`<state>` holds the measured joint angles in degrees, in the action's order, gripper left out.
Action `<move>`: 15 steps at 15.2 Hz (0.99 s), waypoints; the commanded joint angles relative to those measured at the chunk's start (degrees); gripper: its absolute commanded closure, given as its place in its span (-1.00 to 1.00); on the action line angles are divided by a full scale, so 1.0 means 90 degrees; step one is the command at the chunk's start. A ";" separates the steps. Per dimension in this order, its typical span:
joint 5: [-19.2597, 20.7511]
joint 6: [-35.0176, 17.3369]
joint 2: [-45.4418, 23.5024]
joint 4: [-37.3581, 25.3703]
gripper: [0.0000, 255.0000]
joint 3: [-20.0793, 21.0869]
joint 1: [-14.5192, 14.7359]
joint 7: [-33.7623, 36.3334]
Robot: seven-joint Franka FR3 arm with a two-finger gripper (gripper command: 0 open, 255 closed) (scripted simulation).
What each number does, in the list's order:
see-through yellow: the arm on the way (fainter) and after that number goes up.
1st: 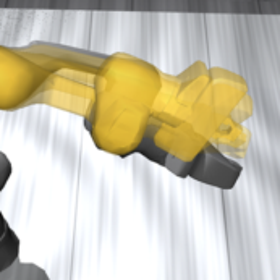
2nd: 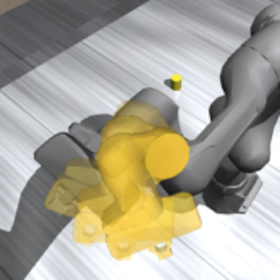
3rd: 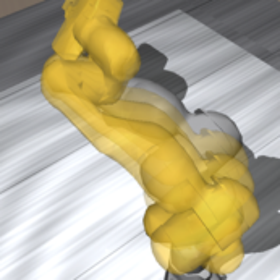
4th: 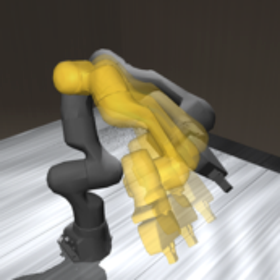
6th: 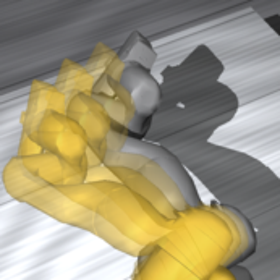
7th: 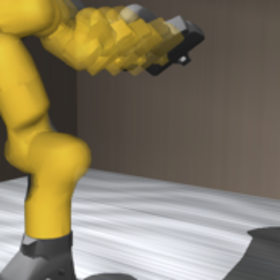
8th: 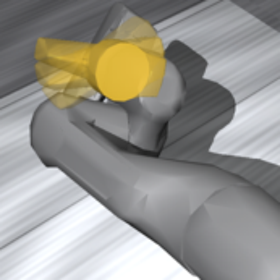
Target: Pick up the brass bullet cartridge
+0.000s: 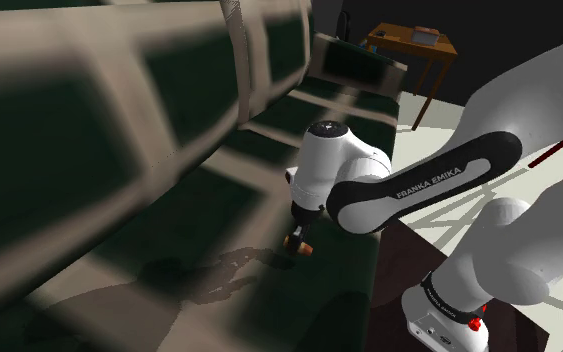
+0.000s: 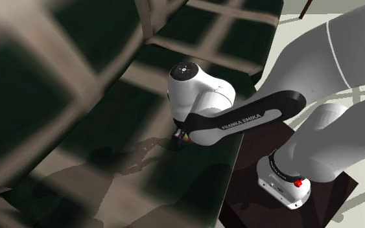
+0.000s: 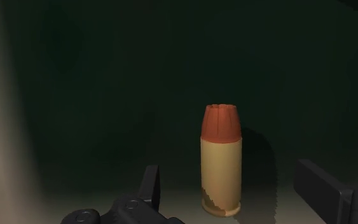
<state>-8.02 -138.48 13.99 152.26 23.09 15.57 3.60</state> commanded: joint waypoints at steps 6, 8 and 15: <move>0.0154 -0.0528 -0.0425 0.0114 1.00 0.0081 -0.0063 0.0122; 0.0160 -0.0539 -0.0437 0.0113 1.00 0.0082 -0.0066 0.0126; 0.0168 -0.0541 -0.0451 0.0102 1.00 0.0086 -0.0069 0.0133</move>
<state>-6.56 -143.30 10.15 153.12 23.93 15.04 4.78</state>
